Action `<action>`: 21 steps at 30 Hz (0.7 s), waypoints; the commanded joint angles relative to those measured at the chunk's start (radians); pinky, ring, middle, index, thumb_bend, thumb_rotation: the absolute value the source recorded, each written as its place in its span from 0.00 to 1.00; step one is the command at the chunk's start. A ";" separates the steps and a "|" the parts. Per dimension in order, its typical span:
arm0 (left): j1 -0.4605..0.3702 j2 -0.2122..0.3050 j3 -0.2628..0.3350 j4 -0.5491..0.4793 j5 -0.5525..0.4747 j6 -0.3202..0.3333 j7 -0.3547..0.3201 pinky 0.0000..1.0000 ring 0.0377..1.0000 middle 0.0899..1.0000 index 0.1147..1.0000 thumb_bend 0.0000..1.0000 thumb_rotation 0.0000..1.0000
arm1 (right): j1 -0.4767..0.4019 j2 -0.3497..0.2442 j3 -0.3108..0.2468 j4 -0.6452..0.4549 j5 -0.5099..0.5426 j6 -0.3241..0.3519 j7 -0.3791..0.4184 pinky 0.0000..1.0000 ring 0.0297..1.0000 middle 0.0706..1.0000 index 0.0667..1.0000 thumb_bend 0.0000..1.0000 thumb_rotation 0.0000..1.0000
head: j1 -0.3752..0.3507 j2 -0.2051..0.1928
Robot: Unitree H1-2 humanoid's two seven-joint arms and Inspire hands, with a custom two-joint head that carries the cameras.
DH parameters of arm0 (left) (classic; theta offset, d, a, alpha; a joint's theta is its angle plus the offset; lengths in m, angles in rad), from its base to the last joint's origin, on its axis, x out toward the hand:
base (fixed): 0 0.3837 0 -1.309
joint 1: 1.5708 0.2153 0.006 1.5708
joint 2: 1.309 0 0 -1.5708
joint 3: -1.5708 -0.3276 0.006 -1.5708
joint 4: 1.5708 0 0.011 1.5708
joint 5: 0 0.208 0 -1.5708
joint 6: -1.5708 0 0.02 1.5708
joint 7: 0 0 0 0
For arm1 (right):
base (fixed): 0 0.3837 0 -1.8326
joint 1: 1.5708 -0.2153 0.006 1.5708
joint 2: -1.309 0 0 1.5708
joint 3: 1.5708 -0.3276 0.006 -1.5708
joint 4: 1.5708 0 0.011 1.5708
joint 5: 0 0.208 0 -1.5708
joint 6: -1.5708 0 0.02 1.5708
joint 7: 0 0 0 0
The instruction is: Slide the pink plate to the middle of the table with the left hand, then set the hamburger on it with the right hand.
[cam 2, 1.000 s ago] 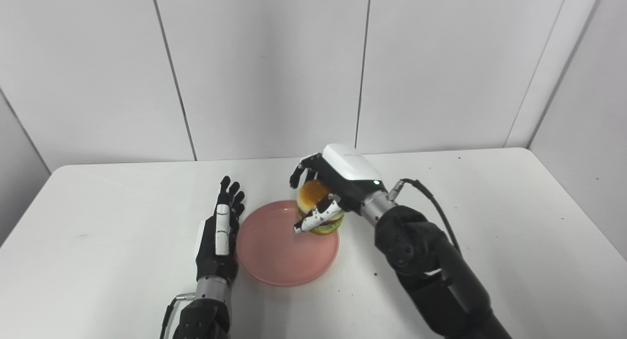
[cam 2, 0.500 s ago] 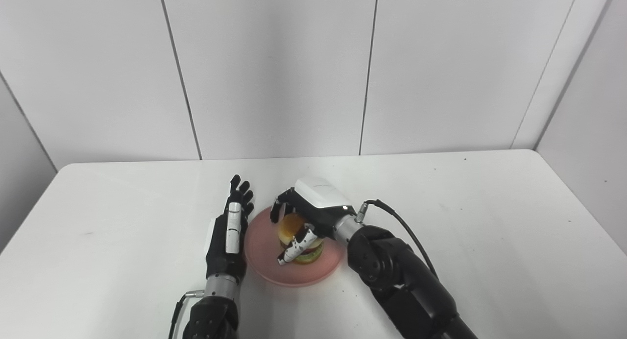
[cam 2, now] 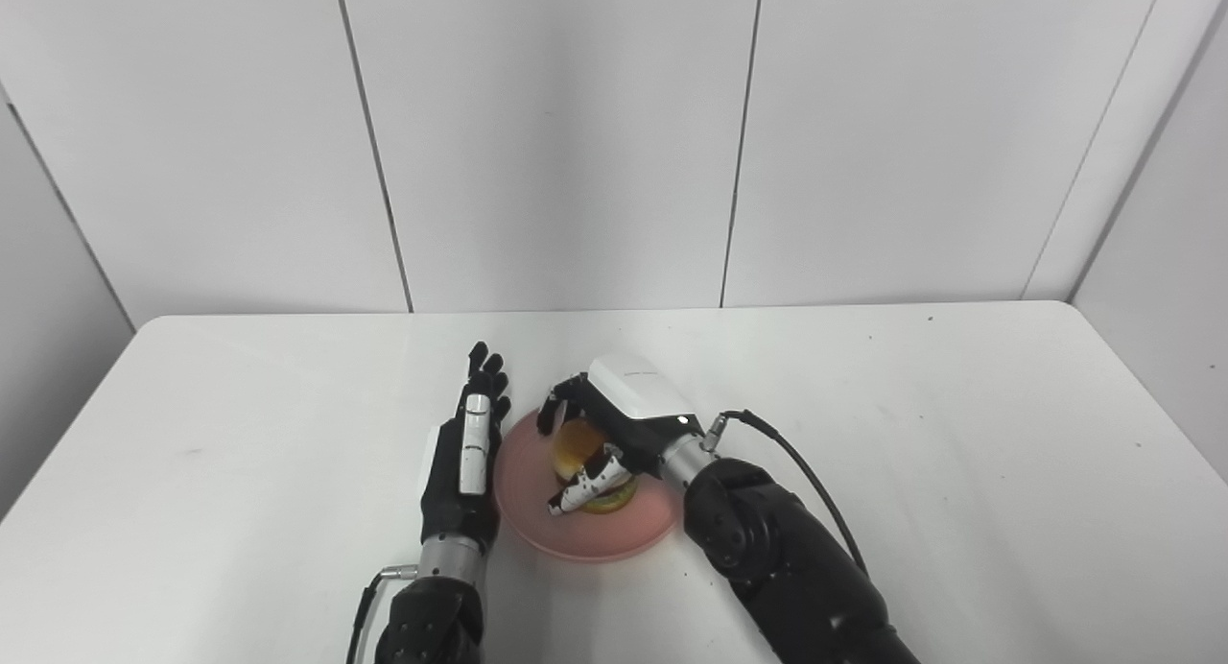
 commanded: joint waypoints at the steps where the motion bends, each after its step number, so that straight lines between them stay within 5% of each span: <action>1: 0.056 -0.015 -0.004 0.059 0.013 -0.034 0.007 0.99 0.99 0.99 0.99 0.64 1.00 | -0.019 -0.004 -0.010 -0.026 -0.003 -0.049 -0.039 0.50 0.60 0.63 0.61 0.57 0.10 | 0.001 0.001; 6: 0.060 -0.011 -0.007 0.052 0.014 -0.022 0.006 1.00 0.99 1.00 0.99 0.64 1.00 | 0.018 -0.006 -0.048 -0.087 0.071 -0.068 -0.018 0.67 0.81 0.83 0.83 0.63 0.36 | -0.003 0.000; 11: 0.066 -0.013 -0.004 0.039 0.005 -0.010 0.002 0.99 0.99 0.99 0.99 0.62 1.00 | 0.056 -0.030 -0.079 -0.172 0.142 -0.080 0.030 0.84 0.95 0.96 0.92 0.61 0.63 | -0.004 0.002; 16: 0.068 -0.012 -0.002 0.036 0.001 -0.012 0.002 0.97 0.98 0.98 0.98 0.62 1.00 | 0.088 -0.048 -0.109 -0.208 0.187 -0.104 0.045 0.87 0.97 0.98 0.94 0.67 0.88 | -0.009 0.004; 21: 0.072 -0.008 -0.006 0.029 0.009 -0.006 0.004 0.97 0.97 0.98 0.99 0.65 1.00 | 0.142 -0.025 -0.193 -0.193 0.269 -0.161 -0.022 0.88 0.99 1.00 0.99 0.71 0.88 | -0.018 0.005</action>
